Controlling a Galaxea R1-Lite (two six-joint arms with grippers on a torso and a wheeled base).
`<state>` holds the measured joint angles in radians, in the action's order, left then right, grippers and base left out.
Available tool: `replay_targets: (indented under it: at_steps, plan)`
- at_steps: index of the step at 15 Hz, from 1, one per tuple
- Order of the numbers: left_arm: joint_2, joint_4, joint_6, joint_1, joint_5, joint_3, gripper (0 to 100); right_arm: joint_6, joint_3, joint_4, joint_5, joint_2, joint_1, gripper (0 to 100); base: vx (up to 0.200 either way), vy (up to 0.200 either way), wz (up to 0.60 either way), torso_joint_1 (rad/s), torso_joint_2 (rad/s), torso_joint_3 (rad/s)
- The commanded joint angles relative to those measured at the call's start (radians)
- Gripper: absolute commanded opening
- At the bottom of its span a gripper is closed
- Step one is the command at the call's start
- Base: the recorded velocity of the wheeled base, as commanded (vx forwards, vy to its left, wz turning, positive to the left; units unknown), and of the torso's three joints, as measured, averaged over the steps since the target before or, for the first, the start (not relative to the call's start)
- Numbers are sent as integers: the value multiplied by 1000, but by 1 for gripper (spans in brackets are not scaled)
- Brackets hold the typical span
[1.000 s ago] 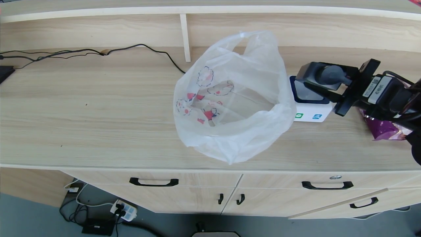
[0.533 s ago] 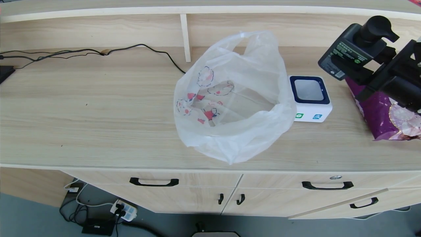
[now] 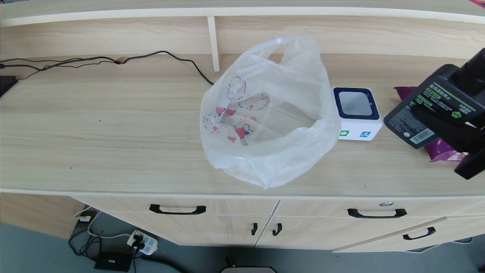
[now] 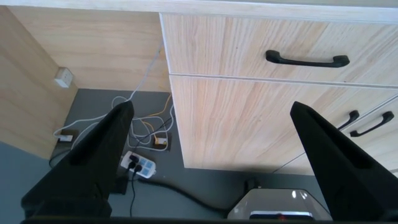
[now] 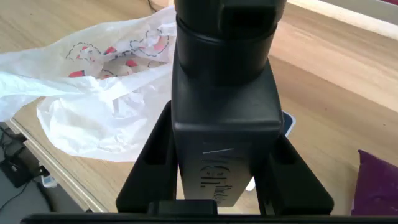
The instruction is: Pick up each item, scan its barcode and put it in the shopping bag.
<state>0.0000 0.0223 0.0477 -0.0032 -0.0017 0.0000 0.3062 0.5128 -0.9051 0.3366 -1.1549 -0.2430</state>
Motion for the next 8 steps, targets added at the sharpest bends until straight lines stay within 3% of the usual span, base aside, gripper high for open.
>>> replay_targets:
  at_steps: [1,6,8]
  plan:
    - [2,1,0,0,0,0,100,-2,13,29,-1,67,-2,0,0,0,0,0,0,0]
    - [2,-1,-2,0,0,0,100,-38,46,52,-1,67,-2,0,0,0,600,-1,0,3]
    - [2,-1,-5,0,0,0,100,-73,135,52,-54,29,11,0,0,0,600,5,-2,7]
